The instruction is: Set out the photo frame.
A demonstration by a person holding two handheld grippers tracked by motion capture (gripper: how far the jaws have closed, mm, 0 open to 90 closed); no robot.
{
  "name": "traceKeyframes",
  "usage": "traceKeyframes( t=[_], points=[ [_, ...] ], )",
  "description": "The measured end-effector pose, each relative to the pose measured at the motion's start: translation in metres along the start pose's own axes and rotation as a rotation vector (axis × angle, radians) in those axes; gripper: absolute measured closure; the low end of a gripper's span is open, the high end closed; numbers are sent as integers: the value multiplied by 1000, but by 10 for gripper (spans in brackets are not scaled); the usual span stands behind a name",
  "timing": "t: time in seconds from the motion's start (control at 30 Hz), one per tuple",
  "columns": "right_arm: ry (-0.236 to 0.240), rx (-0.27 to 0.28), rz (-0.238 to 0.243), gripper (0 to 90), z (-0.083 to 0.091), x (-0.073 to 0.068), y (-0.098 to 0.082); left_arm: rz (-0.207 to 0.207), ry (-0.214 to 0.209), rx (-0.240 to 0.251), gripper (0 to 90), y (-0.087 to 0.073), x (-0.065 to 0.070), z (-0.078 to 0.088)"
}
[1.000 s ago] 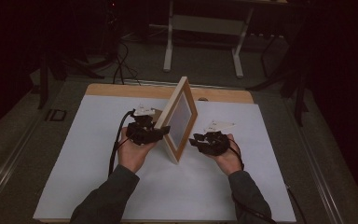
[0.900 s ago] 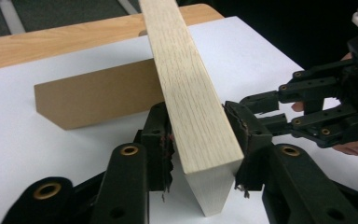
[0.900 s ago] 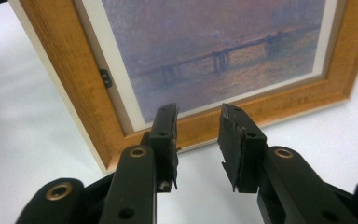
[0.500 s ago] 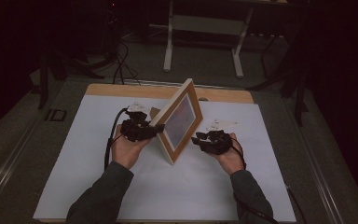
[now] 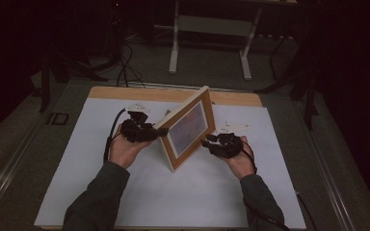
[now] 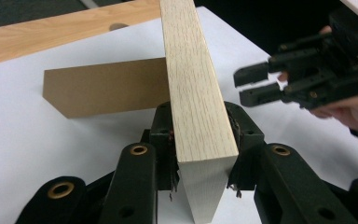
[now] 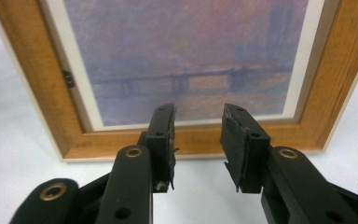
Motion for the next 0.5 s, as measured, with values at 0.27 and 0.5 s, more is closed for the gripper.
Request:
traceKeyframes(
  t=[0.27, 0.5],
  points=[
    [-22, 27, -10, 636, 7, 3, -1, -54, -82, -15, 709, 2, -8, 2],
    [-52, 58, -33, 633, 16, 9, -2, -30, -34, 48, 707, -5, -2, 3]
  ],
)
Point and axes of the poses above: each handheld gripper's, and its own axes: z roughly backward along the jaws, y roughly out of its top, x roughly to its right, the point moved 1 cm from there along -z, roughly forward along the jaws, and after that the axes turned 15 degrees about y, right-handed, at the moved point
